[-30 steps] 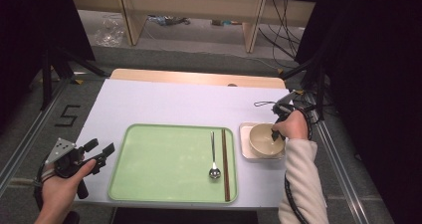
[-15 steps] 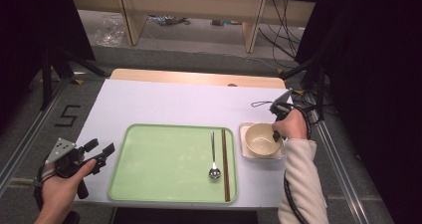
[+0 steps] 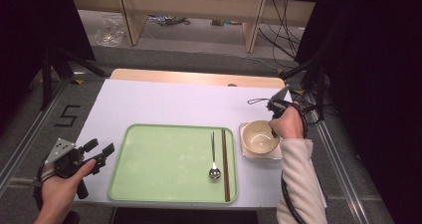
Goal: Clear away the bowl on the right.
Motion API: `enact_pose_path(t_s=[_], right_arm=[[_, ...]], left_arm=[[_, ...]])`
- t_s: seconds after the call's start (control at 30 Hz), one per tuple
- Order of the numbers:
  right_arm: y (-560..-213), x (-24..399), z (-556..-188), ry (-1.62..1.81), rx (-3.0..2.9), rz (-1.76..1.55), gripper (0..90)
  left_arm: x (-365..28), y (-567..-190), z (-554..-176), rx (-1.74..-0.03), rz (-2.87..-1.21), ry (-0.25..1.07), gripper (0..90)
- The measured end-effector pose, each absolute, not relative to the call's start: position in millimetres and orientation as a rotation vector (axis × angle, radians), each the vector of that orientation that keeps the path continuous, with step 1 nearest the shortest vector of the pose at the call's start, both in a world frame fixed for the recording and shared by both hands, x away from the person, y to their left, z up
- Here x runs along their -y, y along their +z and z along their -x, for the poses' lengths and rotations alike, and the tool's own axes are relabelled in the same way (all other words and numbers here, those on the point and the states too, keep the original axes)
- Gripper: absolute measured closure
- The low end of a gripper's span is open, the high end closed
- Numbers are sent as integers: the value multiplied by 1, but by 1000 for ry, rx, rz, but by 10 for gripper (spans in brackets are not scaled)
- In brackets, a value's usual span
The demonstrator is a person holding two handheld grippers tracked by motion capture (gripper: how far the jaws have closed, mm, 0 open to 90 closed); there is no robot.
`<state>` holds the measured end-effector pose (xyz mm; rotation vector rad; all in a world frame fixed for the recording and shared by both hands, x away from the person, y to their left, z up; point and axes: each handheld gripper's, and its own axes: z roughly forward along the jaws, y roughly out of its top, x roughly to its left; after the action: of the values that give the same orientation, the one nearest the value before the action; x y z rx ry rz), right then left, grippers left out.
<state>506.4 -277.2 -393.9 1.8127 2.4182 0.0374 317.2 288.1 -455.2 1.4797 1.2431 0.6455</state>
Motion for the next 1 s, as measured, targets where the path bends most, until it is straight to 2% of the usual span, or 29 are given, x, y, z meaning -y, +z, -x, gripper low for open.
enact_pose_path(t_s=[1.0], right_arm=[[-366, 244, -493, 129, -2401, -1856, 864]], left_arm=[[-288, -455, -317, -1241, -1478, 644, 321]])
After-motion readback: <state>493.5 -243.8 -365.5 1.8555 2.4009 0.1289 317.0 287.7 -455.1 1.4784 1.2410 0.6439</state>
